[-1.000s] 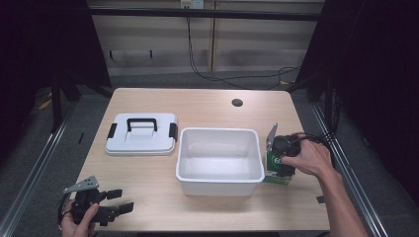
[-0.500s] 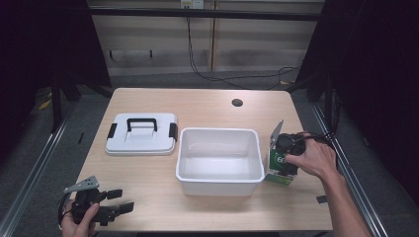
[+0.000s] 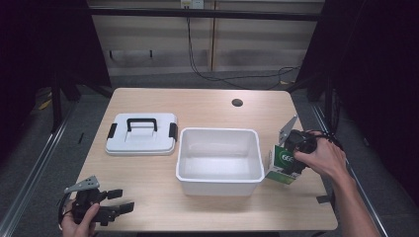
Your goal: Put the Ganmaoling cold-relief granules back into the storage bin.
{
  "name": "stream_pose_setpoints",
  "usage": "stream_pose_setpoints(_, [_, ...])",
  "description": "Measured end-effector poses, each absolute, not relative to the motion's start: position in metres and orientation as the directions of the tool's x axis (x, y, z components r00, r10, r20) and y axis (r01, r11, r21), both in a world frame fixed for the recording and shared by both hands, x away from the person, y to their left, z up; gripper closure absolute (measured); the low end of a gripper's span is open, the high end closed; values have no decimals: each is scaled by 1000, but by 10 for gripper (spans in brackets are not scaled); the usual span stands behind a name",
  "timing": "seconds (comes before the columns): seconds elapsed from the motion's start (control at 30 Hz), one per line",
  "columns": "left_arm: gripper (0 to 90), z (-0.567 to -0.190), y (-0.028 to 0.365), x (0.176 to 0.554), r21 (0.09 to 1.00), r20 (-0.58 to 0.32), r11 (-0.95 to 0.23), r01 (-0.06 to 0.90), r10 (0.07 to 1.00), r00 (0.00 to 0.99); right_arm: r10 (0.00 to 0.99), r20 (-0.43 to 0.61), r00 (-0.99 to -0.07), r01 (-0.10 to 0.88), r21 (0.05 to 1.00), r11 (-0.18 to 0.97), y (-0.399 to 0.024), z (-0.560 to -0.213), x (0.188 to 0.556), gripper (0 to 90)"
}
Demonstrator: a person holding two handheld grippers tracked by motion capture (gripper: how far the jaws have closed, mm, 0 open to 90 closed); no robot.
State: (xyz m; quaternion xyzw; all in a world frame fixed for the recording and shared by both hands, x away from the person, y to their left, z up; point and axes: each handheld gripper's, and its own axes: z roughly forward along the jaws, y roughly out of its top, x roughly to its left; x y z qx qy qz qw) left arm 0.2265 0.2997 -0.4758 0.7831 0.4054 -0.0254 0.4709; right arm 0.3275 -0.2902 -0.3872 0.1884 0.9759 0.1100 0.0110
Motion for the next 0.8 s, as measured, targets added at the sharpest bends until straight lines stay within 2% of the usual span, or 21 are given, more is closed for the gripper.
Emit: stream_pose_setpoints(0.8, [166,-476,300,226,717,-419,-229,659,614,669,408,21,-913,393,320,862,-315,-360,312,160])
